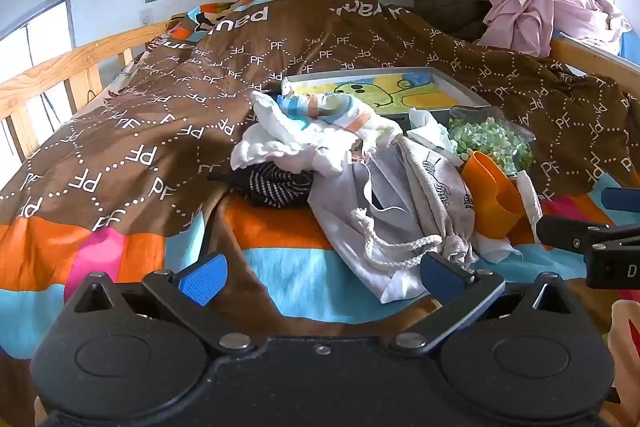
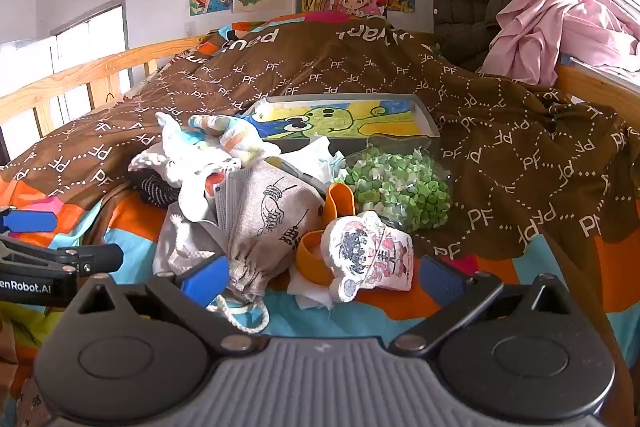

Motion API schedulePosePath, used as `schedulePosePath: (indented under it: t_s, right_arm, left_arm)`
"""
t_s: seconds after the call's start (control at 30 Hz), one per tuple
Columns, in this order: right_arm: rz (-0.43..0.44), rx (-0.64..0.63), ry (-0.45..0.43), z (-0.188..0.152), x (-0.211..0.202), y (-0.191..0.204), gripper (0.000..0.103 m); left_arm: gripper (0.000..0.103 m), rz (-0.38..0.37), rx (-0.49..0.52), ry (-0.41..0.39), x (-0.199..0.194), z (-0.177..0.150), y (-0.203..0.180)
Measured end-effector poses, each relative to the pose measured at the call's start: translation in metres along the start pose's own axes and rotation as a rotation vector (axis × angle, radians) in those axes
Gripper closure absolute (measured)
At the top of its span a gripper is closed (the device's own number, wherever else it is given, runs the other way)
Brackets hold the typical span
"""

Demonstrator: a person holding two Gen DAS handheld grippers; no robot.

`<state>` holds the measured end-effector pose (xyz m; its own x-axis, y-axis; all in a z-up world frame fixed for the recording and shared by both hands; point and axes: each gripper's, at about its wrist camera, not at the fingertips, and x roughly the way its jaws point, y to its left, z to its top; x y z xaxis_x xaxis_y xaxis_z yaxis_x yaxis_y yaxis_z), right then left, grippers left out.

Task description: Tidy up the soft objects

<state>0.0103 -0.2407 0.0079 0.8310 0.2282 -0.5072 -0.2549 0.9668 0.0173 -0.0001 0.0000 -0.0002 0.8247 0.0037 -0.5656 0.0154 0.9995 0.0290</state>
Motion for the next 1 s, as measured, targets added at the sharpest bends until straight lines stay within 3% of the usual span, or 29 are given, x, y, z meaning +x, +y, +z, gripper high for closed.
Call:
schedulePosePath:
  t_s: [1.0]
  right_arm:
    - [0.001,0.002,0.008,0.0000,0.0013,-0.0001,0.000]
  left_arm:
    - [0.001,0.002,0.003,0.004,0.0001,0.0001,-0.0002]
